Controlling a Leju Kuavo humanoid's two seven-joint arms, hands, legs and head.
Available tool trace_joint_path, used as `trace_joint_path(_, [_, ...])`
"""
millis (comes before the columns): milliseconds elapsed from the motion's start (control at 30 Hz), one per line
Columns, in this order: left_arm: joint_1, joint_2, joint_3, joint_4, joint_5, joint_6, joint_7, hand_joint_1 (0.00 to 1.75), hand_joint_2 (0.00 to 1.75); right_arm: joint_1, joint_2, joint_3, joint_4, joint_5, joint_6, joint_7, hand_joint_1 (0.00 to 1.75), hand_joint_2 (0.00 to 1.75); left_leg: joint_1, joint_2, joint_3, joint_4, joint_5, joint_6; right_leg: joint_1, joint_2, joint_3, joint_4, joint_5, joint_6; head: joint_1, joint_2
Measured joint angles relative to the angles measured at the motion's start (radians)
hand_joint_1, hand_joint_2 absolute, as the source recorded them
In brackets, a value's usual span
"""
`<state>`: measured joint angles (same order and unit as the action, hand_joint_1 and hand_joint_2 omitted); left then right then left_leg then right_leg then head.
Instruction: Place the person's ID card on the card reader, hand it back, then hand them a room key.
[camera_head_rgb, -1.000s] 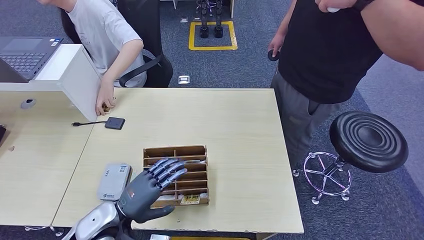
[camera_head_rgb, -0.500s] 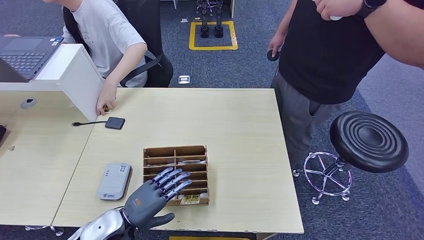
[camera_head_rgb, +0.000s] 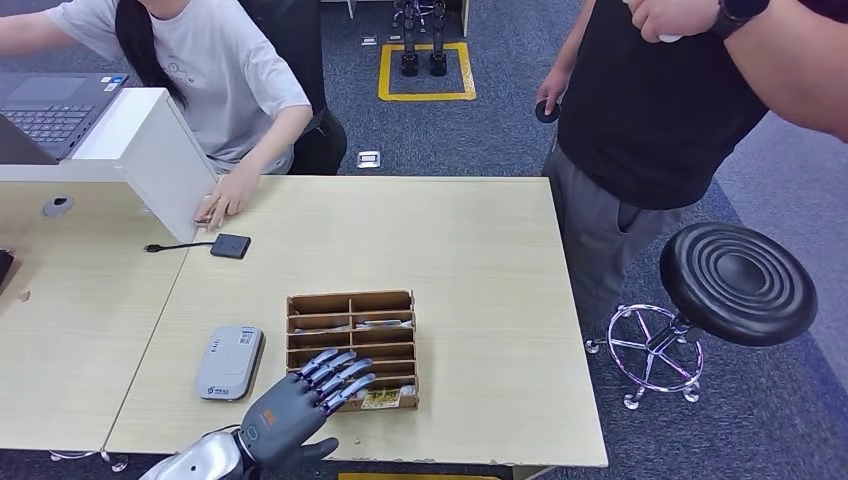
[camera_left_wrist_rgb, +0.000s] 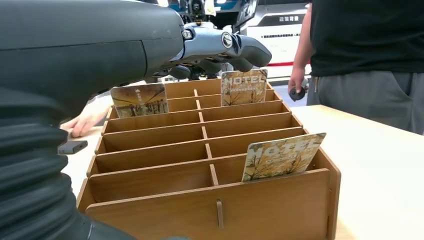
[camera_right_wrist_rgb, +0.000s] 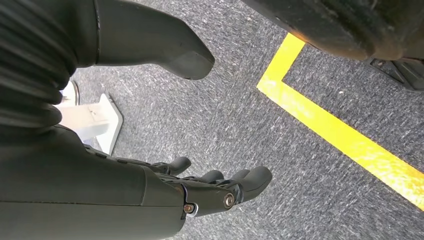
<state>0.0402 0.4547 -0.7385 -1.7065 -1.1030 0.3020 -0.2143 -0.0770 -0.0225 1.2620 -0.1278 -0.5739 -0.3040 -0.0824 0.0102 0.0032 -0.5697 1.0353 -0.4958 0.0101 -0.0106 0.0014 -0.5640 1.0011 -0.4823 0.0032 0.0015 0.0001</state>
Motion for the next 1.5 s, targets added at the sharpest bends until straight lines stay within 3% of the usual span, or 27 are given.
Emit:
trace_joint_path(300, [0.0, -0.011, 0.0, 0.014, 0.013, -0.001, 0.004, 0.0, 1.75, 0.0, 0.0, 0.004, 0.0, -0.003, 0.0, 0.001, 0.0, 1.75, 0.0, 0.0, 0.0, 0.0, 0.0, 0.0, 0.0, 0.0, 0.0, 0.0, 0.0, 0.0, 0.0, 0.0])
trace_joint_path(700, [0.003, -0.064, -0.013, 0.039, 0.027, -0.012, 0.016, 0.0, 1.75, 0.0, 0.0, 0.005, 0.0, -0.01, -0.002, 0.001, 0.0, 1.75, 0.0, 0.0, 0.0, 0.0, 0.0, 0.0, 0.0, 0.0, 0.0, 0.0, 0.0, 0.0, 0.0, 0.0])
trace_joint_path(1500, [0.005, -0.076, -0.016, 0.066, 0.055, -0.035, 0.016, 0.0, 1.75, 0.0, 0.0, 0.009, 0.0, -0.014, -0.001, 0.003, 0.0, 1.75, 0.0, 0.0, 0.0, 0.0, 0.0, 0.0, 0.0, 0.0, 0.0, 0.0, 0.0, 0.0, 0.0, 0.0])
